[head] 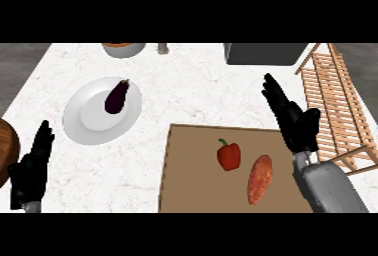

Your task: Pick the bell pepper from the tray and place it in the tiered shelf

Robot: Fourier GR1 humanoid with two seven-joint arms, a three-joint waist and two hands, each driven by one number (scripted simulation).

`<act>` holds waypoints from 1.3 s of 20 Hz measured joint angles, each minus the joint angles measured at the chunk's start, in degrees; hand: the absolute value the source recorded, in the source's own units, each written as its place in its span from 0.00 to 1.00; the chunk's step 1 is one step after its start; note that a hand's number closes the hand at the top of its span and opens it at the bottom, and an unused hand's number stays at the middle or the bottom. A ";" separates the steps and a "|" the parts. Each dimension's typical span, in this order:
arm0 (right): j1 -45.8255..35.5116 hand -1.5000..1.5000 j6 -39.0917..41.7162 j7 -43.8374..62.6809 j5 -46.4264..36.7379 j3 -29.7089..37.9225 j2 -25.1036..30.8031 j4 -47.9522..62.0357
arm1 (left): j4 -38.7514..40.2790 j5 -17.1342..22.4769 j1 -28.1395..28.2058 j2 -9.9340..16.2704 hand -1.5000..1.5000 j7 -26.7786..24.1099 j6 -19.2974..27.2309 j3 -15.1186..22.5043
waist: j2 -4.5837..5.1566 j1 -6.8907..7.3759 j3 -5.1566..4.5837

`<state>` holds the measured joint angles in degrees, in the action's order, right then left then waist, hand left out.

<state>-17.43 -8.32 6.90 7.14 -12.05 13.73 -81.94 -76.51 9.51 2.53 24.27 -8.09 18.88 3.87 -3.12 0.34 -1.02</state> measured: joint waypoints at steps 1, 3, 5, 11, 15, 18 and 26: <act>0.36 0.00 -0.22 -0.05 -0.37 0.04 0.13 -0.93 | -0.25 -0.06 -0.58 -0.30 0.50 -0.14 -0.27 0.15 | 0.64 -0.16 0.22; -0.22 0.00 -0.65 0.21 -0.65 1.32 0.75 -1.24 | -1.56 -0.53 -2.45 -0.83 0.50 0.53 -1.15 1.39 | 1.59 -0.36 0.54; -0.82 0.00 -1.86 1.24 -1.01 2.63 1.27 -1.94 | -2.46 -1.32 -5.16 -1.63 0.50 1.25 -2.41 3.52 | 2.17 -0.81 0.73; 1.80 1.00 -9.97 1.12 -4.48 6.53 3.34 0.47 | -4.10 -1.31 -8.26 -3.47 0.50 2.22 -5.10 7.03 | 3.13 -3.66 0.95; 6.28 0.00 -23.92 -5.05 -12.83 7.81 -0.17 3.71 | -4.67 -1.84 -10.97 -4.99 0.50 4.79 -5.87 9.37 | 3.23 -2.79 0.96; 9.74 0.00 -29.31 -13.78 -12.21 10.01 -4.45 3.53 | -5.51 -2.56 -11.66 -5.90 0.50 6.32 -6.10 10.71 | 3.14 -1.83 1.02; 16.25 0.00 -20.65 -14.17 -11.16 5.48 -1.84 -3.95 | -3.72 -3.83 -14.19 -8.01 0.50 7.62 -7.12 10.87 | 3.02 -0.90 0.98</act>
<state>-1.17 -28.97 -7.27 -4.03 -6.57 11.89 -85.89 -80.23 5.69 -11.66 16.25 -0.47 11.76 14.74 -0.10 -0.55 -0.04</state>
